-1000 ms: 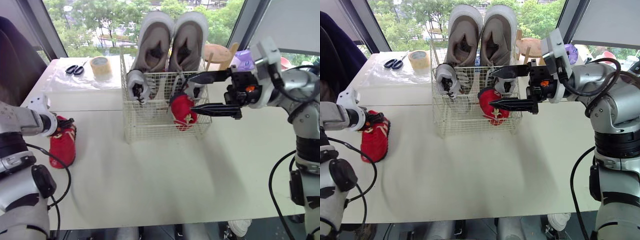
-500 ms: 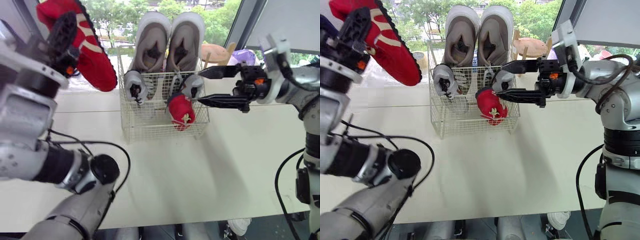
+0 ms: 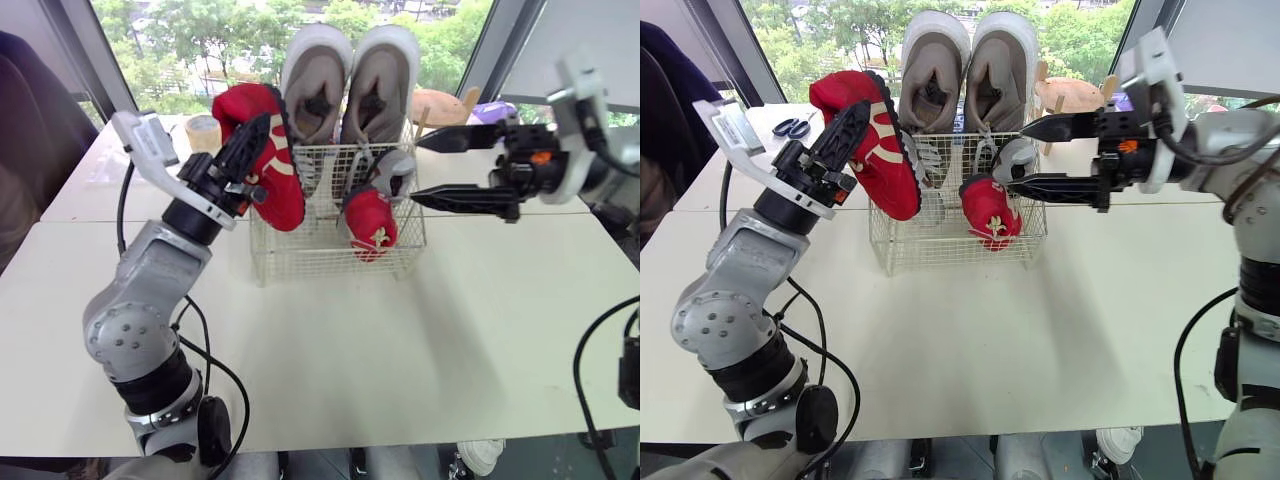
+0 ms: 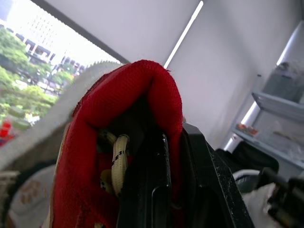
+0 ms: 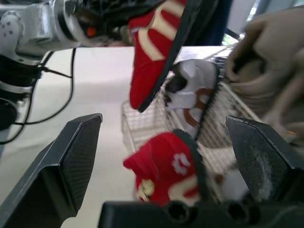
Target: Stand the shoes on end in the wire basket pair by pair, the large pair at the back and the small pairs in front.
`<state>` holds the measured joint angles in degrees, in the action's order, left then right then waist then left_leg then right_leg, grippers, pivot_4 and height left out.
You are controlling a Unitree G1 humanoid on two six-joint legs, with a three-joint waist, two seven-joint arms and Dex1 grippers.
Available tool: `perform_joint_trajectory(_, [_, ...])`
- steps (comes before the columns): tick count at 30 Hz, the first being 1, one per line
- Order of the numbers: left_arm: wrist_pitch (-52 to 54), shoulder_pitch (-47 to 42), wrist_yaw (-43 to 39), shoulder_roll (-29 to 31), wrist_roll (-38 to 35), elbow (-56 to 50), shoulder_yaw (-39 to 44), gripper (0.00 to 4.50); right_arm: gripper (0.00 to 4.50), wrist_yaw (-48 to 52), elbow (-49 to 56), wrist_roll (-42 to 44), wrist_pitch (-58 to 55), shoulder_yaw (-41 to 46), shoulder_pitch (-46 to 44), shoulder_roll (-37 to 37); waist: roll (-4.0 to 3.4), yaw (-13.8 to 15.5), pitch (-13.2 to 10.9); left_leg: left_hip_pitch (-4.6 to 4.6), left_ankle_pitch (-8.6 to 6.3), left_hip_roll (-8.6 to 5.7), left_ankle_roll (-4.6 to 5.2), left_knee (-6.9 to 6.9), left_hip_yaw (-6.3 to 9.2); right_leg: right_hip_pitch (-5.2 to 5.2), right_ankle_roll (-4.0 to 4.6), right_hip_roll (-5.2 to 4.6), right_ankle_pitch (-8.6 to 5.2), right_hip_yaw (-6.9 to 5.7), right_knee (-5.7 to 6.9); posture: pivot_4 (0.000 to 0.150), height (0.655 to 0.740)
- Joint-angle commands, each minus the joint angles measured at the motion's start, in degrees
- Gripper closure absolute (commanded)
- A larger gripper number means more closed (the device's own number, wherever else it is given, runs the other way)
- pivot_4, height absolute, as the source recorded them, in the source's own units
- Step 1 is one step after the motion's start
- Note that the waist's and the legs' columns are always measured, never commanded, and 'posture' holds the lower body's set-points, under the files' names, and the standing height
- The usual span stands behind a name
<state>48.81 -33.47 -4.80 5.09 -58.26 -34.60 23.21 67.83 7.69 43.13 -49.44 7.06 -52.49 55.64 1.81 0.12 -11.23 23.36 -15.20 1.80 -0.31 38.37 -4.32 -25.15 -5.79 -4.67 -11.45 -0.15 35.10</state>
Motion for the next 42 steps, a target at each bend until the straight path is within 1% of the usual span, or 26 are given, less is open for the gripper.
perform_joint_trajectory(1, [-5.9,4.9,-2.5,0.2,4.1,0.2,-4.2,4.46,0.00,-1.0,2.5,2.1,-1.7,2.7,-0.7,1.5,-0.06,-0.1,0.0,-0.01,0.00,0.01,0.00,-0.01,0.00,0.00,0.12,0.01,-0.07,0.00,0.00,0.150,0.7400])
perform_joint_trajectory(5, [-14.7,10.8,-4.4,-0.7,13.1,3.4,-9.6,4.46,0.00,-1.3,3.1,2.4,-3.4,2.6,-0.5,2.7,-0.08,0.2,0.1,-0.03,0.01,0.01,0.01,0.01,0.02,0.04,0.13,0.02,-0.07,0.00,0.01,0.150,0.7400])
perform_joint_trajectory(9, [-21.2,15.4,-6.4,-0.9,18.9,5.9,-14.3,4.46,0.00,-1.1,2.5,2.8,-4.7,2.2,-2.0,3.3,-0.37,0.5,0.3,-0.04,-0.06,0.02,0.12,0.27,0.03,0.19,0.17,0.02,-0.10,0.00,0.00,0.150,0.7400])
perform_joint_trajectory(12, [-23.4,18.0,-7.4,-0.6,20.7,6.5,-16.7,4.46,0.00,-0.9,2.3,3.1,-5.4,1.9,-2.5,3.4,-0.63,0.4,0.5,-0.04,-0.14,0.04,0.24,0.52,0.03,0.30,0.19,0.02,-0.12,0.00,-0.01,0.150,0.7400])
perform_joint_trajectory(18, [-25.1,23.9,-8.1,0.0,20.8,6.4,-18.0,4.46,0.00,-0.8,1.9,2.7,-5.8,1.0,-3.0,3.1,-1.02,0.1,0.9,-0.08,-0.18,0.07,0.30,0.65,0.04,0.37,0.19,0.02,-0.13,0.00,-0.01,0.150,0.7400])
perform_joint_trajectory(21, [-26.4,26.3,-9.7,-0.1,20.2,8.1,-18.1,4.46,0.00,-0.9,1.8,2.7,-5.7,0.9,-2.9,2.6,-1.05,-0.6,0.9,-0.06,-0.22,0.08,0.38,0.64,0.04,0.35,0.19,0.04,-0.15,0.00,-0.01,0.150,0.7400])
perform_joint_trajectory(24, [-25.8,26.5,-8.9,-1.5,15.9,10.1,-15.6,4.46,0.00,-1.3,1.9,2.8,-5.6,1.0,-2.5,2.1,-1.05,-0.9,0.9,-0.06,-0.24,0.08,0.41,0.64,0.04,0.35,0.18,0.03,-0.16,0.00,-0.01,0.150,0.7400])
perform_joint_trajectory(28, [-23.2,27.5,-11.1,0.1,10.1,8.2,-15.3,4.46,0.00,-1.7,2.3,3.1,-5.6,1.5,-1.9,1.8,-1.07,-0.9,0.9,-0.07,-0.25,0.09,0.42,0.64,0.04,0.34,0.18,0.04,-0.17,0.00,-0.01,0.150,0.7400])
perform_joint_trajectory(31, [-20.4,28.7,-11.4,2.3,3.4,5.5,-14.2,3.27,0.00,-2.0,2.7,3.3,-5.6,1.9,-0.9,1.8,-1.07,-1.0,0.9,-0.05,-0.31,0.10,0.50,0.64,0.01,0.32,0.18,0.03,-0.19,0.00,-0.02,0.150,0.7400])
perform_joint_trajectory(33, [-18.7,29.2,-10.0,4.2,1.1,3.7,-13.0,2.22,0.00,-2.3,3.0,3.6,-5.8,2.3,-0.1,1.8,-1.03,-0.8,0.9,0.00,-0.35,0.10,0.58,0.64,0.02,0.26,0.18,0.02,-0.20,0.00,-0.02,0.150,0.7400])
perform_joint_trajectory(35, [-14.6,30.2,-7.7,7.9,-5.3,1.6,-11.2,1.34,0.00,-2.7,3.3,4.2,-6.1,3.1,1.2,1.9,-1.02,-0.7,0.9,0.03,-0.34,0.09,0.57,0.69,0.04,0.26,0.18,0.01,-0.19,0.00,-0.02,0.150,0.7400])
perform_joint_trajectory(37, [-10.1,32.1,-5.8,13.1,-12.5,-0.4,-9.4,1.34,0.00,-3.2,3.4,4.8,-6.4,3.9,2.7,2.0,-1.03,-0.8,0.9,0.01,-0.35,0.12,0.57,0.71,0.04,0.28,0.18,0.01,-0.20,0.00,-0.02,0.150,0.7400])
perform_joint_trajectory(40, [-6.6,35.3,-5.7,21.0,-17.6,-3.6,-7.2,1.34,0.00,-3.5,3.8,5.3,-6.8,4.9,6.0,2.4,-1.05,-0.9,0.9,0.01,-0.38,0.16,0.62,0.64,0.06,0.20,0.20,0.00,-0.22,0.02,-0.02,0.150,0.7400])
perform_joint_trajectory(42, [-4.6,38.6,-7.7,27.3,-20.7,-5.6,-4.1,1.34,0.00,-3.2,4.5,4.6,-6.8,5.4,10.9,3.5,-0.97,-0.9,0.9,0.03,-0.38,0.16,0.61,0.64,0.03,0.17,0.22,0.00,-0.23,0.03,-0.02,0.150,0.7400])
